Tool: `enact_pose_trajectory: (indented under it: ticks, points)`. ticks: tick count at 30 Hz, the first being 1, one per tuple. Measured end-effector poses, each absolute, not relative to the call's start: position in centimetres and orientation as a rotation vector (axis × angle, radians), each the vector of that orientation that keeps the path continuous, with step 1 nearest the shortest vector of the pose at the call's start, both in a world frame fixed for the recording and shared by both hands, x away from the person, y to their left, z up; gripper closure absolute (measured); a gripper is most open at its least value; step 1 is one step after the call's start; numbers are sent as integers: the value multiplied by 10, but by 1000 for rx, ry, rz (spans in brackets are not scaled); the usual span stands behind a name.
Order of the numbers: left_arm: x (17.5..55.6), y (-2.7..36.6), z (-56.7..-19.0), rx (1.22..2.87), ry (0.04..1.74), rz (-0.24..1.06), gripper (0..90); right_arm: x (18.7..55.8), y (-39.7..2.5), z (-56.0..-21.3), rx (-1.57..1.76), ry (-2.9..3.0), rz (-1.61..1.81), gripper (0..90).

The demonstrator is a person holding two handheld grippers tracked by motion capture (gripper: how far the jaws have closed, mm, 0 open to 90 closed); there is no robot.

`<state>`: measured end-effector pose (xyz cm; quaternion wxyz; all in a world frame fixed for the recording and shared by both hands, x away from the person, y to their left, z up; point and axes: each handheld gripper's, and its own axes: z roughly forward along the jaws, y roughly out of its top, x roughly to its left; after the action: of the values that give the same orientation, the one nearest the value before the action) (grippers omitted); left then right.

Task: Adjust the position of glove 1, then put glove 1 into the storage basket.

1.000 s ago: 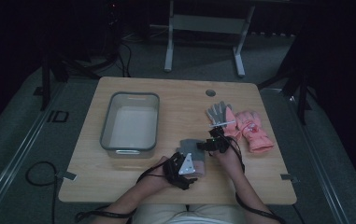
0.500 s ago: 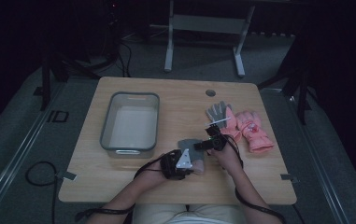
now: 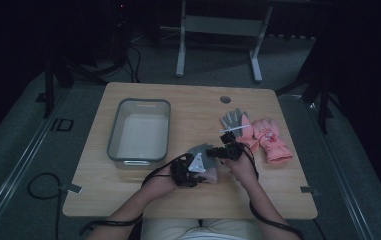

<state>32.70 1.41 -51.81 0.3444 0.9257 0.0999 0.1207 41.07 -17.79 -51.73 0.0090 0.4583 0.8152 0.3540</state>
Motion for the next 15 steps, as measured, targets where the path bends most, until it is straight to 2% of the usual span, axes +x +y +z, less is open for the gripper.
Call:
enact_pose_trajectory:
  ticks: [15]
  points:
    - [340, 29, -456, 2404, 191, 405, 692, 415, -173, -454, 1314, 2457, 1250, 757]
